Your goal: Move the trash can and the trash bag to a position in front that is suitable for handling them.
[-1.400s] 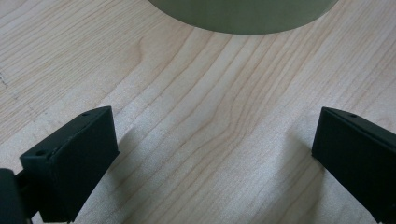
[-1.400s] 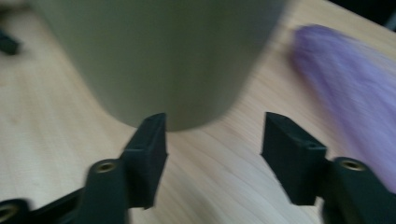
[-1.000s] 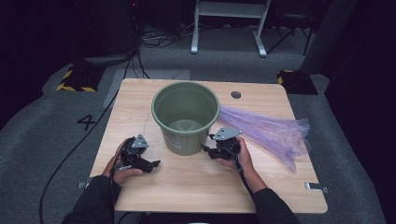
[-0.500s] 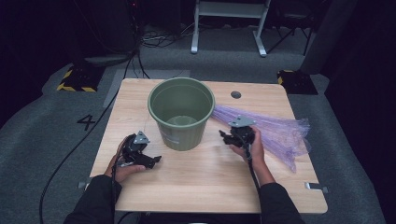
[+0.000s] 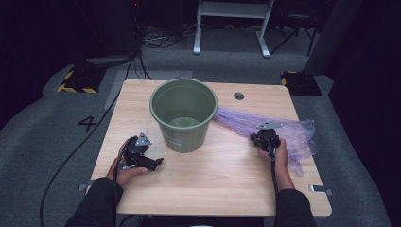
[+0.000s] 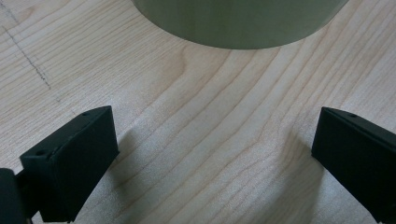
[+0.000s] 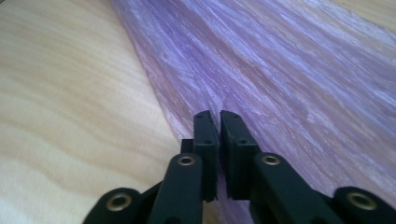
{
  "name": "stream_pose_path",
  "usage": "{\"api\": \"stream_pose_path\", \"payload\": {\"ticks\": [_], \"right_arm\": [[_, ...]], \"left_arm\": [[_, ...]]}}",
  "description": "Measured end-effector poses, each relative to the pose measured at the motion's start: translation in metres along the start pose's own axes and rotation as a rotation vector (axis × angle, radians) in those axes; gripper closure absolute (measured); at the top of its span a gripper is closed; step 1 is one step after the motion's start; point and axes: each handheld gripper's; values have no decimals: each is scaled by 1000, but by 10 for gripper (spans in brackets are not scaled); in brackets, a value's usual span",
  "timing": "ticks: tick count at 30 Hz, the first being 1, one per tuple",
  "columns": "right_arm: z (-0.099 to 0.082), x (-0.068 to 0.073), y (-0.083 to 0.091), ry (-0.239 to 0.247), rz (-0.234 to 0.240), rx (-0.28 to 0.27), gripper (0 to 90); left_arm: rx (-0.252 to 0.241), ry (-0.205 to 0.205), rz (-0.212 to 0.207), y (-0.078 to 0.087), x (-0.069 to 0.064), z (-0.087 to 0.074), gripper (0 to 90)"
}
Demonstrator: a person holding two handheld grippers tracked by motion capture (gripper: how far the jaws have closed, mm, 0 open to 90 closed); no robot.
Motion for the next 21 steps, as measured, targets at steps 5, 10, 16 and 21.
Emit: {"api": "stream_pose_path", "payload": {"ticks": [5, 10, 16, 21], "right_arm": [[-10, -6, 14, 60, 80, 30, 883], [-21, -9, 27, 103, 102, 53, 880], [-36, -10, 44, 169, 113, 59, 864], [-37, -6, 54, 185, 134, 37, 740]], "left_arm": [[-1, 9, 3, 0, -1, 0, 1], [-1, 10, 2, 0, -1, 0, 0], [-1, 11, 1, 0, -1, 0, 0], [0, 10, 1, 0, -1, 0, 0]]}}
Point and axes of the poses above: each handheld gripper's, and its own axes: y roughly backward along the jaws, z roughly out of its top, x roughly to its left, and after that the axes turned 13 degrees about -y, right-handed
